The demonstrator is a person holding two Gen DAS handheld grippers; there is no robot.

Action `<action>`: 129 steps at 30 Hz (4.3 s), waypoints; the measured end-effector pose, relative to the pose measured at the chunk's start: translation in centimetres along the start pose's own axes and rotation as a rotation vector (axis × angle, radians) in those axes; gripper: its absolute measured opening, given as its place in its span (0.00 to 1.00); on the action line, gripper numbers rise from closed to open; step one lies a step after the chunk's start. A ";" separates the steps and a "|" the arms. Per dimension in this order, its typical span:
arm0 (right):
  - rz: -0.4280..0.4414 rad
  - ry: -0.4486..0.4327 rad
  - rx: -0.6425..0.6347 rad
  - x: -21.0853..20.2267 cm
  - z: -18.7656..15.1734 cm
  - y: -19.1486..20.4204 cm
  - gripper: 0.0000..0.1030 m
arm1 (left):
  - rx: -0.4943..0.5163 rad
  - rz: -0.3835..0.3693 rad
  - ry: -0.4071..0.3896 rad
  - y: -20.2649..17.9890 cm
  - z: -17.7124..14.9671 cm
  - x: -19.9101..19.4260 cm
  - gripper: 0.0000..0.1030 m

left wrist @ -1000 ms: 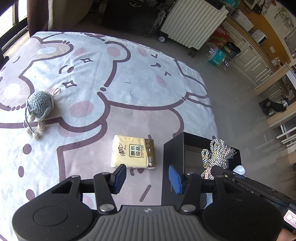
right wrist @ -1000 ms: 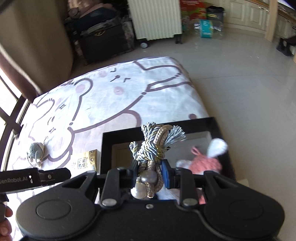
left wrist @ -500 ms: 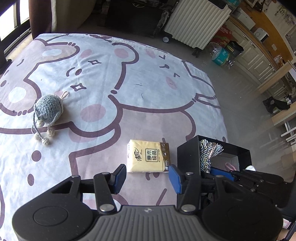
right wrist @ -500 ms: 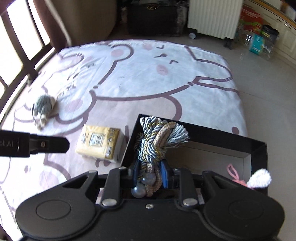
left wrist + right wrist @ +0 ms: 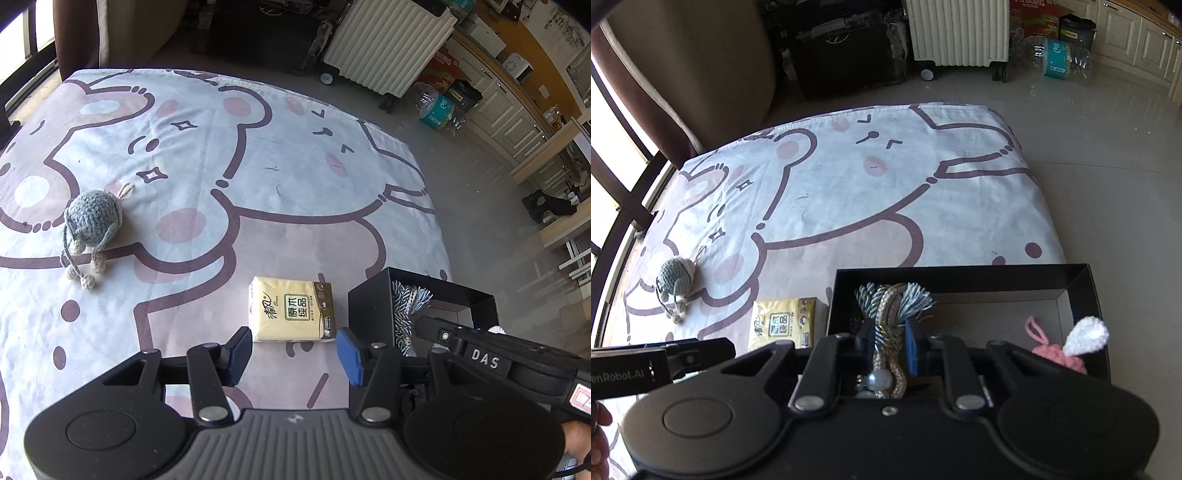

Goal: Organize objects
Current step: 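Lower the claw clip and rope tassel into the box and open both grippers, then withdraw both tools from the black box and move back over the bed, then move the right tool to the yellow tissue pack while the left tool approaches the grey knitted toy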

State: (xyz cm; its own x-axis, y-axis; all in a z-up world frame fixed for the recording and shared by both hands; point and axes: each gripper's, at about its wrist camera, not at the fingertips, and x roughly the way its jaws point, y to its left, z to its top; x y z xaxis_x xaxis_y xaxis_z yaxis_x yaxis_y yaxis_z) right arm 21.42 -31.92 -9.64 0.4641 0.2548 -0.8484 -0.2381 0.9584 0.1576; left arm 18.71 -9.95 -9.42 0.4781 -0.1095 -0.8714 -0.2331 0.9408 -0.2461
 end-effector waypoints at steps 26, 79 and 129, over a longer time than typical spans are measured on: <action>-0.085 -0.064 0.214 -6.6 -3.8 -2.4 0.13 | 0.194 0.036 0.000 -3.6 -1.2 -2.0 0.50; -0.282 -0.083 0.230 -11.2 -9.9 -2.8 1.00 | 0.385 0.140 0.011 -4.3 -4.0 -2.8 1.00; -0.177 -0.090 0.106 -6.9 -5.7 6.4 1.00 | 0.095 0.227 -0.077 8.7 1.7 -4.9 1.00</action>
State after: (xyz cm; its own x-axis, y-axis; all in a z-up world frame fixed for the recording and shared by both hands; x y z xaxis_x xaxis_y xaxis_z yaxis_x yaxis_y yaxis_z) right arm 11.87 -28.32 -5.64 0.5664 0.0871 -0.8195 -0.0571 0.9962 0.0664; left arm 15.77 -0.70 -6.61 0.4871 0.1290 -0.8637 -0.2624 0.9649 -0.0038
